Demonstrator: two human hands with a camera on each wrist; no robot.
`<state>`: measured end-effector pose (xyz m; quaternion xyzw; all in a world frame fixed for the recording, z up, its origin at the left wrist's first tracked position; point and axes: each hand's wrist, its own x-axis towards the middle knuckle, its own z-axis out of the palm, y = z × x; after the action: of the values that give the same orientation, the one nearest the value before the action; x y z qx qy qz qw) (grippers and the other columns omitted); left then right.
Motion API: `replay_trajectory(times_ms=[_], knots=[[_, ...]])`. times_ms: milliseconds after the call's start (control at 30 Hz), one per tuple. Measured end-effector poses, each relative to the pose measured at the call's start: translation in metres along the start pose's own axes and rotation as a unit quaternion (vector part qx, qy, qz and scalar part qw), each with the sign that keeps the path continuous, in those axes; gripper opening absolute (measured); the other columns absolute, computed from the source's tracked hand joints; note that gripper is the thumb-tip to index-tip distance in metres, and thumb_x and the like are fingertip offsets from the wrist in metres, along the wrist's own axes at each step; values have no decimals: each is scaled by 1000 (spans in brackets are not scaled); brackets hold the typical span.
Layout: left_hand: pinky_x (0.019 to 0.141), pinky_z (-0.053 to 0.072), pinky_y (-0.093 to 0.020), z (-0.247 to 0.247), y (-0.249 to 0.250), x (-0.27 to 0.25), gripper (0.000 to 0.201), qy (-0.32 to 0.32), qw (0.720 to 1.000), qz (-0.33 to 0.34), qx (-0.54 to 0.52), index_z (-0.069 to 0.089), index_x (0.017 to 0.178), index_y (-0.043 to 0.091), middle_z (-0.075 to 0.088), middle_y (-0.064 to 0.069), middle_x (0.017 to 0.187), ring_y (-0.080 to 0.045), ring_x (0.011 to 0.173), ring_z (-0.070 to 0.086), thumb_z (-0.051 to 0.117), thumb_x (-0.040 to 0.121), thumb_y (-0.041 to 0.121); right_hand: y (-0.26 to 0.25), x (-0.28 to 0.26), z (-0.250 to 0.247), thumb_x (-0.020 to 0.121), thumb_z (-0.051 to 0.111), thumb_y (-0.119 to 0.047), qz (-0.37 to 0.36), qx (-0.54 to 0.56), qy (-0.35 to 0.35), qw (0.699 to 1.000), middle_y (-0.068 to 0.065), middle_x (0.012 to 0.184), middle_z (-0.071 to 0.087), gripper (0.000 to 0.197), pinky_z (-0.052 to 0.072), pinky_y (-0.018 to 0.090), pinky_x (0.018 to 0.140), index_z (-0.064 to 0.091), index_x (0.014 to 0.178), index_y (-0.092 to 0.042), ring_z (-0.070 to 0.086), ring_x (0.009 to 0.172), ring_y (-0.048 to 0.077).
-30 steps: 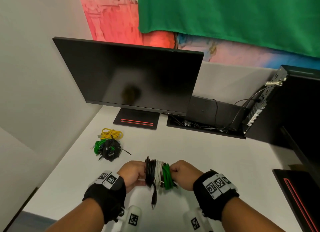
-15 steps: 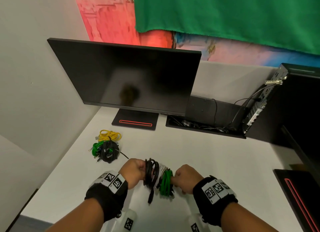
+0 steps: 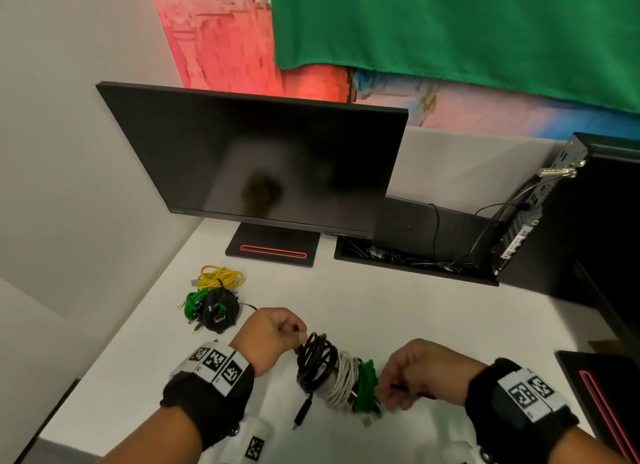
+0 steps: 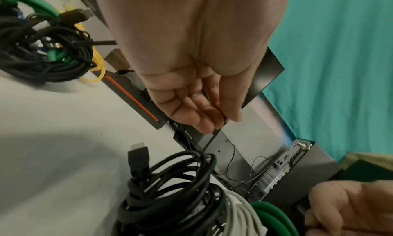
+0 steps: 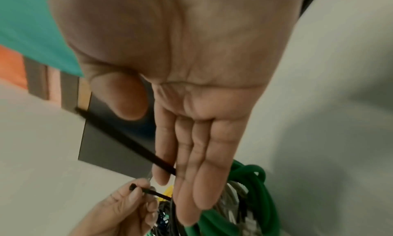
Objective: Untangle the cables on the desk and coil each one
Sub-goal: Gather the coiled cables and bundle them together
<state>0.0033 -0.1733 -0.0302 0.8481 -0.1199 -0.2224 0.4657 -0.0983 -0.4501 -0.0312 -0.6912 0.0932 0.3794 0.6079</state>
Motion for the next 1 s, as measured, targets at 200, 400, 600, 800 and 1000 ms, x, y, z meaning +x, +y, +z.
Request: replay_trajectory(times_ms=[200,400,600,800,1000], knots=[[66,55,-26,12,-7,8,8,-5,995,5,-101,75,82,12,73,-6,75,-11,66,65,73,84,4,0,11,6,86,56,12,-94,100,19,990,20,101,74,33,56,33,77,79,96,-10,72,86,25],[57,47,-21,28,-7,17,15,5,985,-17,-173,68,79,6,71,-7,65,-12,58,61,61,93,3,-18,44,39,94,65,-23,-244,-180,281,910,-7,92,65,11,45,21,82,75,90,-25,59,88,4],[60,46,-23,37,-10,24,22,67,986,-24,-151,67,84,9,68,-1,62,-8,55,57,50,97,3,-28,64,62,97,57,-25,-295,-189,339,873,-26,69,54,24,37,7,66,66,120,-22,55,70,-9],[57,44,-21,44,-12,30,28,121,978,-29,-167,68,87,8,68,-2,63,-11,55,52,44,100,4,-34,72,73,100,47,-32,-296,-235,359,853,-12,67,58,26,48,29,63,69,93,-18,53,63,8],[68,47,-37,52,-10,32,34,128,962,-69,-230,71,81,6,67,-10,66,-25,63,51,43,101,6,-41,79,75,88,22,-45,-216,-318,354,852,3,75,66,49,48,37,65,59,83,-15,59,70,26]])
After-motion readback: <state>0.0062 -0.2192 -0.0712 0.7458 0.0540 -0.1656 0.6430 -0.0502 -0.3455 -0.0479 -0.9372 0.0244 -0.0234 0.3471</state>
